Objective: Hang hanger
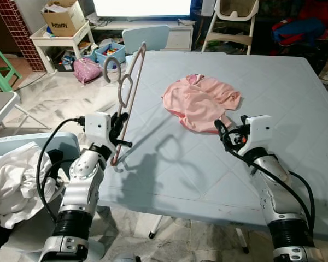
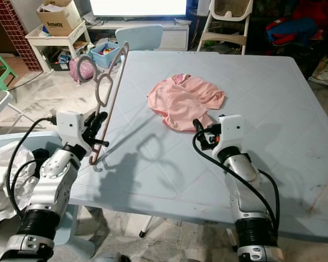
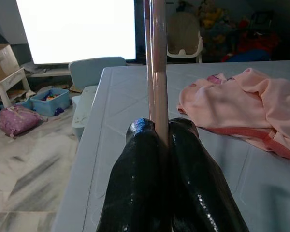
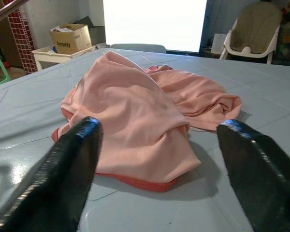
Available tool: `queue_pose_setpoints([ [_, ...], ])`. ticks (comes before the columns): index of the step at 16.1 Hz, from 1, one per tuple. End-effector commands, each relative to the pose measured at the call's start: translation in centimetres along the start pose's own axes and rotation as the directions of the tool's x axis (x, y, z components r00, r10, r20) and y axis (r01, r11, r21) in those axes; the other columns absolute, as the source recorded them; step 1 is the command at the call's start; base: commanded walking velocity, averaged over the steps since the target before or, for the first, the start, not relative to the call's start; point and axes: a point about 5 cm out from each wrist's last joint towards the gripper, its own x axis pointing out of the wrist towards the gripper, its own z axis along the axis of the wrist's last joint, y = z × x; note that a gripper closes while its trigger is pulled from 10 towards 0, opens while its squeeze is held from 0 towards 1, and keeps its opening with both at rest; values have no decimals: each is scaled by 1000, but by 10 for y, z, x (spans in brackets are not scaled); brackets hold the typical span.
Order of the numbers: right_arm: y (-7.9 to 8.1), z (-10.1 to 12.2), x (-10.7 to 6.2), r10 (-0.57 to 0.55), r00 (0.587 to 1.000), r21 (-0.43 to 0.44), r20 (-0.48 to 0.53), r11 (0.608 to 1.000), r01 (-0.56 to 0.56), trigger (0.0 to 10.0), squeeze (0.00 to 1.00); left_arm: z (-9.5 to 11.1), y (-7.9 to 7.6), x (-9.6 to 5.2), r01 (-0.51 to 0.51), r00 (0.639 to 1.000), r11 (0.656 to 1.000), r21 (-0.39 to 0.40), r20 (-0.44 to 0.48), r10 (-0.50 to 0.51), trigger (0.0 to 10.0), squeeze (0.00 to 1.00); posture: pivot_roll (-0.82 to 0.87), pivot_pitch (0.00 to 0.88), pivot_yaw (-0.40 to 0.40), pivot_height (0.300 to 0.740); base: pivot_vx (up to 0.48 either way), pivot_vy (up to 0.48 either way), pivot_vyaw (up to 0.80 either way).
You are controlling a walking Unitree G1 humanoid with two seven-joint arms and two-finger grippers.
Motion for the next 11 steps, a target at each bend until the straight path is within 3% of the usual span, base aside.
queue_pose_setpoints([
  [1, 1, 7, 2, -11, 1000, -7, 26, 1000, 11, 10000, 1000, -15, 4, -3, -18, 996, 1000, -11, -82, 17, 10000, 0, -32, 0, 47, 740, -341, 0, 0],
  [8, -1, 17, 6, -48, 996, -26, 72, 998, 50, 10000, 1000, -9, 7, 0, -29, 998, 1000, -3, -62, 29, 10000, 0, -34, 0, 44, 740, -304, 0, 0],
  [9, 2, 17, 7, -47, 996, -26, 77, 998, 50, 10000, 1000, 6, 8, 7, -25, 1000, 1000, 17, -12, 25, 10000, 0, -33, 0, 42, 740, -281, 0, 0],
  [11, 3, 17, 8, -46, 996, -31, 79, 998, 48, 10000, 1000, 18, 9, 12, -22, 1000, 999, 27, 22, 22, 10000, 0, -32, 0, 42, 740, -281, 0, 0],
])
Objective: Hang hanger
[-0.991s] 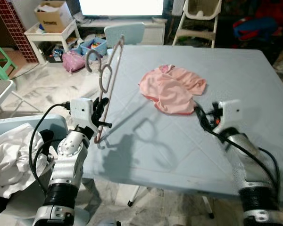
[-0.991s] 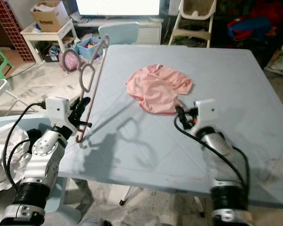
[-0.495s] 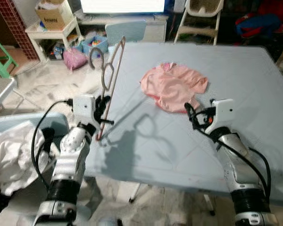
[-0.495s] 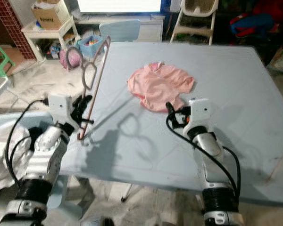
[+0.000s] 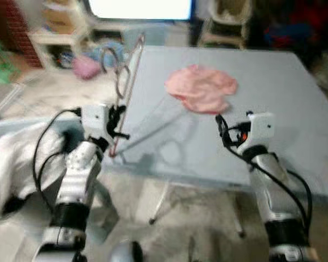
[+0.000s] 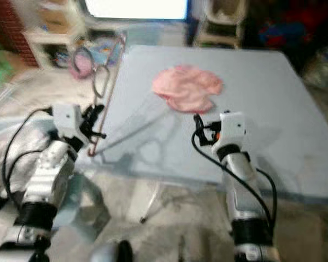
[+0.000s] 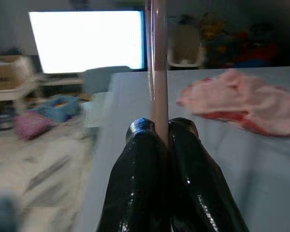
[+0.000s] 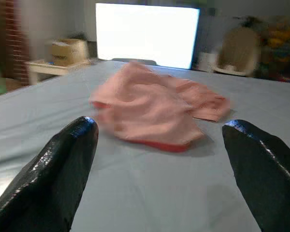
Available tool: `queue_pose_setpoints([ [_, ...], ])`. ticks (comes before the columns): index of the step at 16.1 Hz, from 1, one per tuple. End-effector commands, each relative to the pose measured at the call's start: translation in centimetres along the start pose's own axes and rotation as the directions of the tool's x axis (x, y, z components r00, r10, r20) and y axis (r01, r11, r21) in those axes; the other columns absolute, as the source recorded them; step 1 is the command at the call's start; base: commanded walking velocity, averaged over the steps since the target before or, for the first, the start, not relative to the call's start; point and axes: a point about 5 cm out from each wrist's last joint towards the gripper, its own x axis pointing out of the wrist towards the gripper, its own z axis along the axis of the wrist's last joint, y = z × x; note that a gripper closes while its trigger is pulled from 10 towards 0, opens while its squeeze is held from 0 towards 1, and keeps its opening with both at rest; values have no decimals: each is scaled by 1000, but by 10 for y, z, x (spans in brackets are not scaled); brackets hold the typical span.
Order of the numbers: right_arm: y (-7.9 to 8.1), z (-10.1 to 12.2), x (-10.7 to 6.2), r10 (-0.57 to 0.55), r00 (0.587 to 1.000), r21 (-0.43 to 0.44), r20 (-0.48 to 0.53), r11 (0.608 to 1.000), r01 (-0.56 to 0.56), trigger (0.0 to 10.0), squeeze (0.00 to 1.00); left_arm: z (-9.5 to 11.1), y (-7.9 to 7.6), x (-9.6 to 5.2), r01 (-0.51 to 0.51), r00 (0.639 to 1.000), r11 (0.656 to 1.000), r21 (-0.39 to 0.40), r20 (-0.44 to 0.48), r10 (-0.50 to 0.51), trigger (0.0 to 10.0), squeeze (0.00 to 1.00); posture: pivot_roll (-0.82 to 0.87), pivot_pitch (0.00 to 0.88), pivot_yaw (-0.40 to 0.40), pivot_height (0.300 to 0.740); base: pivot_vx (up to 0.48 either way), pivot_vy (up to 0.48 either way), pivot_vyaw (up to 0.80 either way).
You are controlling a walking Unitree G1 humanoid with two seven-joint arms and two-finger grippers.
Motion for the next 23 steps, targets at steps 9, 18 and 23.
queue_pose_setpoints([
  [9, 8, -2, 3, 20, 1000, -12, -4, 1000, -20, 10000, 282, -8, -1, -4, -11, 999, 1000, -8, -39, 11, 10000, 0, -31, 0, 37, 740, -186, 0, 0],
  [18, 10, -2, 4, 43, 999, -23, -6, 999, -44, 10000, 0, -10, -3, -3, -7, 999, 999, -41, -54, 5, 10000, 0, -34, 0, 35, 740, 0, 309, 0],
  [23, 11, -1, 7, 50, 999, -33, -6, 998, -51, 10000, 0, -10, -4, -3, -3, 998, 999, -36, -57, 1, 10000, 0, -30, 0, 29, 740, 0, 480, 0],
])
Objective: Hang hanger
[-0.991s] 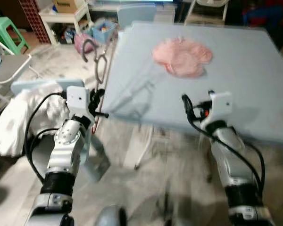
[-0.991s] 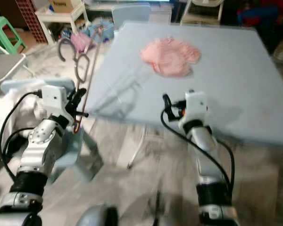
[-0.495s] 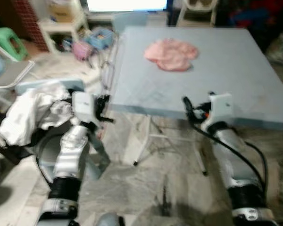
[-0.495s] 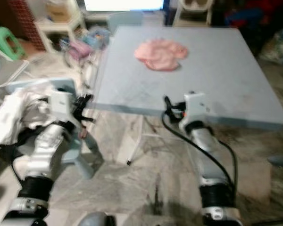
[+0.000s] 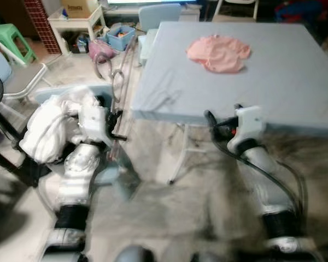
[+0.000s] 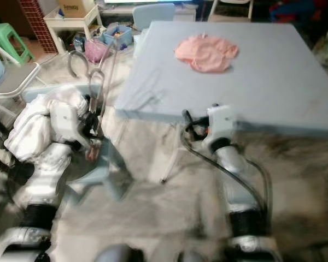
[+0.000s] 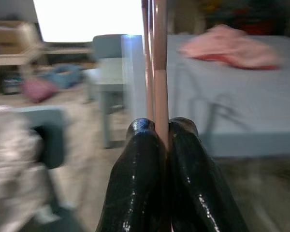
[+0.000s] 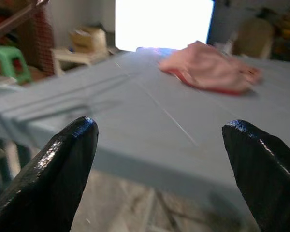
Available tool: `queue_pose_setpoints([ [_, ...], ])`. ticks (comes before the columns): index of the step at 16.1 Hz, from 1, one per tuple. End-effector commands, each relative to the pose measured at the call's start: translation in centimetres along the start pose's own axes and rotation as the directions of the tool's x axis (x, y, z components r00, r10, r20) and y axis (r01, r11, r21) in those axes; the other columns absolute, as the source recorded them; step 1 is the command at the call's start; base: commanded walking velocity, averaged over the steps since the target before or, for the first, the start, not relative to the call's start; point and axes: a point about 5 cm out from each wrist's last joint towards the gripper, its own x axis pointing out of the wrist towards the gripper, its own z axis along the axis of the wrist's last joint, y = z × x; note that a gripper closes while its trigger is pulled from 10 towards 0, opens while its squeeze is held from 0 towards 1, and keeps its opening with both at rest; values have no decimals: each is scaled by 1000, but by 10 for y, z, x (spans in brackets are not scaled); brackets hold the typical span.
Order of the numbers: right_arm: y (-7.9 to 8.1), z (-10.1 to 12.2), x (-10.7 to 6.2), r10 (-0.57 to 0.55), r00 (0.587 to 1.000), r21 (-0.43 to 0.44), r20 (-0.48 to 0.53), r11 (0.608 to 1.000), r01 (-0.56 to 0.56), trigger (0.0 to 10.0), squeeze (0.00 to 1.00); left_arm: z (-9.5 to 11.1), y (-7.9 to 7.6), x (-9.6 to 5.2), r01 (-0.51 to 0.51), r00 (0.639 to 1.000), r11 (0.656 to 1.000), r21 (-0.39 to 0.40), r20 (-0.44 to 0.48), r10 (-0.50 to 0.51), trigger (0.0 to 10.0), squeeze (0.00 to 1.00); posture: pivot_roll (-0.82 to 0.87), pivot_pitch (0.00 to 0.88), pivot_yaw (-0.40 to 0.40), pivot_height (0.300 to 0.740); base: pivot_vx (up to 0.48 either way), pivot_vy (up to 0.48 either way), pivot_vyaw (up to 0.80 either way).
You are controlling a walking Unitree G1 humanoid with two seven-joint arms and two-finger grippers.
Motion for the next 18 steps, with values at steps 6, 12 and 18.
queue_pose_setpoints([
  [6, 3, 5, 4, 5, 1000, -28, 17, 1000, -5, 10000, 0, -2, 2, -2, 11, 1000, 999, 40, -24, -10, 10000, 0, -33, 0, 30, 740, 0, 480, 0],
  [12, -11, 6, 2, 222, 974, -220, -45, 949, -227, 10000, 0, -28, -5, -16, 166, 976, 979, 121, -163, -145, 10000, 0, -34, 0, 32, 740, 0, 320, 0],
  [18, -44, -7, -15, 381, 890, -396, -252, 798, -454, 10000, 0, -49, -16, -41, 580, 780, 801, 148, -383, -495, 10000, 0, -37, 0, 35, 740, 0, 0, 0],
])
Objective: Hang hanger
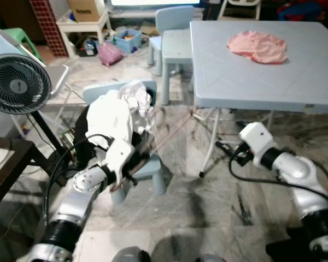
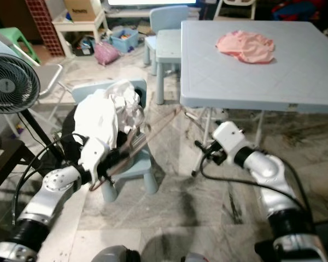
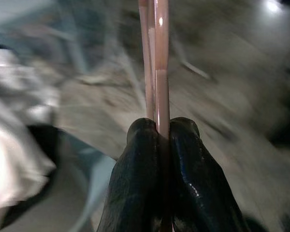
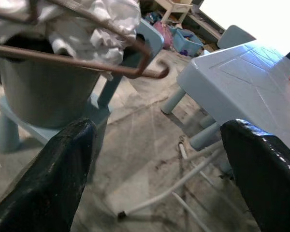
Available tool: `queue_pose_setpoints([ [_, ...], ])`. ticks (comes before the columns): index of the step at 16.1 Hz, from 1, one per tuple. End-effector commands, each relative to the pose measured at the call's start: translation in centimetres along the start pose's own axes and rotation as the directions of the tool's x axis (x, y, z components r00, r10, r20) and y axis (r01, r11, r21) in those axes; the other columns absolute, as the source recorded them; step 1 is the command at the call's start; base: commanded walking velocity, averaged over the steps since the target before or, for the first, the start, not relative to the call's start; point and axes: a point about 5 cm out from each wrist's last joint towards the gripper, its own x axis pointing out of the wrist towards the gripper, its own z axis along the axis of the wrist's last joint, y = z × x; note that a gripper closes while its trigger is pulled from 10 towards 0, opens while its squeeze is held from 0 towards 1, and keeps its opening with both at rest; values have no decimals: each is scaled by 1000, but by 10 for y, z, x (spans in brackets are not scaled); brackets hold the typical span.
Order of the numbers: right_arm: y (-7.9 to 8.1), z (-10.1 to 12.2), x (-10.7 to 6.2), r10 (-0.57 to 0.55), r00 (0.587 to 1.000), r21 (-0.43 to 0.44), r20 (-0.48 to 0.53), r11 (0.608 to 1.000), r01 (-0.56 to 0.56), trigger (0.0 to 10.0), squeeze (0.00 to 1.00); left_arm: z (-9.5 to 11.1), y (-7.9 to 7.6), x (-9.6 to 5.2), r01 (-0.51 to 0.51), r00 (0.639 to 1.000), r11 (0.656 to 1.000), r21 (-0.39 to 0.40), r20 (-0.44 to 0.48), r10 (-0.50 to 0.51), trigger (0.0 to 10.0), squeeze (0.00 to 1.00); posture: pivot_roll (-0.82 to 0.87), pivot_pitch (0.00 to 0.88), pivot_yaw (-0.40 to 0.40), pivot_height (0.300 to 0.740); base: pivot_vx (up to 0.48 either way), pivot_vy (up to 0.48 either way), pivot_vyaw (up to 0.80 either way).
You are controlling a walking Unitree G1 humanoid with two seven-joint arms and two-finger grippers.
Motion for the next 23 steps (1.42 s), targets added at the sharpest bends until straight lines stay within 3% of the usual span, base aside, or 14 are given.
queue_pose_setpoints([
  [1, 1, 10, 4, 115, 993, -75, 20, 991, -113, 10000, 0, -1, -12, 1, 167, 985, 983, 82, -54, -163, 10000, 0, -38, 0, 39, 740, 0, 0, 0],
  [2, 5, 12, 4, 189, 982, -99, 19, 978, -186, 10000, 0, -4, -17, 1, 226, 972, 969, 103, -88, -217, 10000, 0, -39, 0, 41, 740, 0, 0, 0],
  [3, 13, 16, 4, 322, 947, -157, -1, 935, -318, 10000, 0, -9, -24, 1, 322, 941, 941, 107, -140, -307, 10000, 0, -43, 0, 45, 740, 0, 0, 0],
  [4, 15, 17, 4, 378, 925, -174, -15, 911, -375, 10000, 0, -10, -26, 1, 359, 928, 925, 126, -157, -339, 10000, 0, -45, 0, 47, 740, 0, 0, 0],
  [7, 21, 15, -2, 570, 813, -202, -119, 788, -582, 10000, 0, -7, -27, 7, 398, 914, 895, 203, -177, -366, 10000, 0, -48, 0, 50, 740, 0, 0, 0],
  [8, 21, 14, -4, 594, 792, -205, -141, 765, -610, 10000, 0, -6, -27, 8, 401, 913, 893, 202, -173, -371, 10000, 0, -48, 0, 50, 740, 0, 0, 0],
  [9, 15, 11, -9, 641, 733, -230, -228, 696, -680, 10000, 0, -4, -30, 9, 422, 904, 882, 209, -168, -393, 10000, 0, -48, 0, 50, 740, 0, 0, 0],
  [13, 13, 13, -8, 680, 692, -215, -243, 658, -722, 10000, 0, -2, -33, 11, 435, 900, 872, 225, -144, -412, 10000, 0, -49, 0, 53, 740, 0, 0, 0],
  [18, 42, -9, -4, 696, 674, -179, -249, 650, -738, 10000, 0, 8, -38, 18, 435, 900, 870, 234, -86, -427, 10000, 0, -49, 0, 62, 740, 0, 0, 0],
  [19, 44, -15, -2, 671, 696, -185, -257, 672, -717, 4588, 0, 11, -39, 19, 440, 897, 866, 237, -75, -436, 10000, 0, -52, 0, 64, 740, 0, 0, 0],
  [20, 45, -20, -1, 650, 709, -196, -273, 684, -702, 0, 0, 12, -39, 21, 442, 896, 866, 236, -69, -438, 10000, 0, -52, 0, 64, 740, 0, 0, 0],
  [23, 47, -29, 0, 603, 745, -216, -284, 717, -663, 0, 0, 18, -44, 25, 450, 890, 861, 237, -44, -454, 10000, 0, -49, 0, 68, 740, 0, 0, 0],
])
